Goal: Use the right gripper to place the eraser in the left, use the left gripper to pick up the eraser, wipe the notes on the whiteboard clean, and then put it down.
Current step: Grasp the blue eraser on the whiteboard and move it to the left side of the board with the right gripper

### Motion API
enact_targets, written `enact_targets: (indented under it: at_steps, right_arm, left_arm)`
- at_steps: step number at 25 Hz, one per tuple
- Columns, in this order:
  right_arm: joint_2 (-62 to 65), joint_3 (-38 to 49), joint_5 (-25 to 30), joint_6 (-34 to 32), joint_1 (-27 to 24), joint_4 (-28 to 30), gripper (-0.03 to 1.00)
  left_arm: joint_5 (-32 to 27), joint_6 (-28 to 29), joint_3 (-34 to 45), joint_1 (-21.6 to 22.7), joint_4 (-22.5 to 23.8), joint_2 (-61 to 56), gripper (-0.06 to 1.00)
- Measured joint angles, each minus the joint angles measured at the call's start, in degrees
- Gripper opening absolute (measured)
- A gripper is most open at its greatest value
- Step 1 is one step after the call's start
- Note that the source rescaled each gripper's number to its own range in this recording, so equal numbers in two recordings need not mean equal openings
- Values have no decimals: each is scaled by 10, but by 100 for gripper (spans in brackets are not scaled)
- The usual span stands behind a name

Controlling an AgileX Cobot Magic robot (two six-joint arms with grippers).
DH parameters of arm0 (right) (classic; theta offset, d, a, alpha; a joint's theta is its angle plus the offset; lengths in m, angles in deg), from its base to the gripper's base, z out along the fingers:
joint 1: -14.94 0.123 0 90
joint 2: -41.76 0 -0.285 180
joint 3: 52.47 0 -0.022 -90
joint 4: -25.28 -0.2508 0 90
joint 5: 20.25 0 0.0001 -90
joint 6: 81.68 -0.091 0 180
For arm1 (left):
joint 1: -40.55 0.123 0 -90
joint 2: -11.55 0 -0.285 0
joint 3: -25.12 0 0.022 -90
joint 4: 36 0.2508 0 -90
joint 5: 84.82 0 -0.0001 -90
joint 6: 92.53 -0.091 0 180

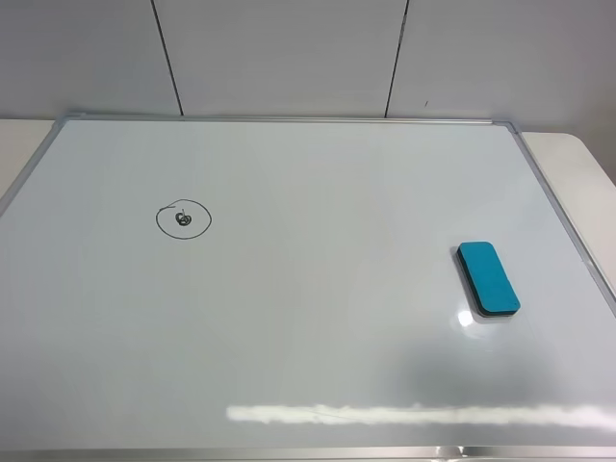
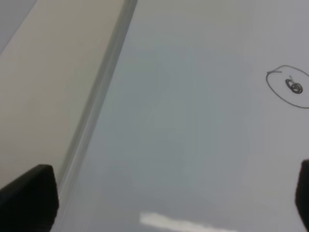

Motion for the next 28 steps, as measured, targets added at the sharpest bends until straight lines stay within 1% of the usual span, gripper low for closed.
enact_targets:
  at_steps: [10, 12, 16, 20, 22, 23, 25, 27, 28]
  right_arm:
    - [-11, -3, 3, 9, 0, 0, 100]
    - [-45, -12, 4, 9, 0, 0, 100]
    - [-154, -42, 5, 20, 0, -3, 100]
    - [-281, -83, 5, 46, 0, -29, 99]
    - [-350, -105, 5, 49, 0, -40, 91]
    - [-379, -113, 6, 49, 0, -45, 82]
    - [-447, -129, 7, 50, 0, -57, 62]
    - [-502, -141, -1, 51, 0, -61, 34]
    - [-529, -144, -14, 51, 0, -61, 21]
  left_arm:
    - [0, 0, 0, 0, 0, 0, 100]
    - [0, 0, 0, 0, 0, 0, 100]
    - [0, 0, 0, 0, 0, 0, 100]
    - [0, 0, 0, 0, 0, 0, 100]
    - [0, 0, 0, 0, 0, 0, 100]
    - [0, 0, 0, 0, 0, 0, 100]
    - [0, 0, 0, 0, 0, 0, 100]
    - [0, 0, 0, 0, 0, 0, 100]
    - [0, 0, 0, 0, 0, 0, 100]
